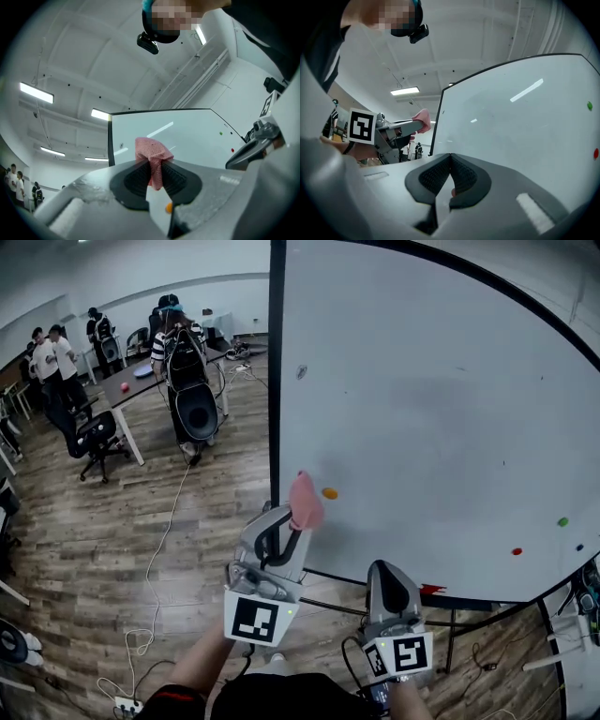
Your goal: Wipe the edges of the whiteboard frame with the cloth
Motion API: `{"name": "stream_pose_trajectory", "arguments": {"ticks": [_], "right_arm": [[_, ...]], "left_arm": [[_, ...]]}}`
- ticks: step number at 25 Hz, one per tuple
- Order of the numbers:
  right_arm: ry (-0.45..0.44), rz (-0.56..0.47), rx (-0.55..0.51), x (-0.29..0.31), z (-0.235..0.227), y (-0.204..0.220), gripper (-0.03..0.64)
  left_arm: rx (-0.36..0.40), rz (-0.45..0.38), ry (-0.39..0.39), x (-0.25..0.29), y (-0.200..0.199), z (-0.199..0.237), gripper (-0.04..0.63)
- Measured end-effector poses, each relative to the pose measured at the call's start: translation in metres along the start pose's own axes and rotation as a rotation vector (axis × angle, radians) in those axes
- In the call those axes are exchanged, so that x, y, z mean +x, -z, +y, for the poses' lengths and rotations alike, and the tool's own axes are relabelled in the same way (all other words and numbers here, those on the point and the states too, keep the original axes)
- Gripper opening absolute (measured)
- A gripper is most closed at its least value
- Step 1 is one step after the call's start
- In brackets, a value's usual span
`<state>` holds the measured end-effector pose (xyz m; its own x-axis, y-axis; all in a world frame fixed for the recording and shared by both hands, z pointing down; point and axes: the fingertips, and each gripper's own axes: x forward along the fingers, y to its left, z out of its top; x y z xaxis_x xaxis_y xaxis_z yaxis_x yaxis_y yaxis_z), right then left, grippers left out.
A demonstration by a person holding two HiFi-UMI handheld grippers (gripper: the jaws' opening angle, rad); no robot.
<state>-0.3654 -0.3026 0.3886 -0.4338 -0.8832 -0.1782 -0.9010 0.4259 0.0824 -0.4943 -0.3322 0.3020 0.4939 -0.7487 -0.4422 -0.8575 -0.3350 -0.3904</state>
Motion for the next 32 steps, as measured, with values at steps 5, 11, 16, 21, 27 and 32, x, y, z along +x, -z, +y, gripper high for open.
{"name": "stream_pose_trajectory", "arguments": {"ticks": [5,11,16,21,27,32], "right_arm": [[-0.028,-0.013,-0.021,0.033,0.006,-0.024,0.002],[-0.054,-0.045,-0.077,0.054,0.012,-0.046,0.002],[-0.083,-0.088,-0.096,0.074,0.005,-0.075,0.002],[-0.134,-0.128,-0.099,0.087,0.004,-0.093,0.002],[-0.171,-0.165,-0.162,0.097,-0.004,-0.125,0.002],[-0.176,-0.179,-0.196,0.093,-0.004,-0.146,0.002]], "left_arm": [[0.034,-0.051,-0.027,0.021,-0.015,0.036,0.049],[0.083,-0.11,-0.04,0.043,-0.043,0.061,0.048],[0.146,-0.169,-0.077,0.068,-0.081,0.087,0.048],[0.209,-0.189,-0.108,0.084,-0.095,0.103,0.048],[0.306,-0.125,-0.098,0.12,-0.101,0.118,0.048],[0.418,-0.076,-0.1,0.133,-0.122,0.133,0.048]]}}
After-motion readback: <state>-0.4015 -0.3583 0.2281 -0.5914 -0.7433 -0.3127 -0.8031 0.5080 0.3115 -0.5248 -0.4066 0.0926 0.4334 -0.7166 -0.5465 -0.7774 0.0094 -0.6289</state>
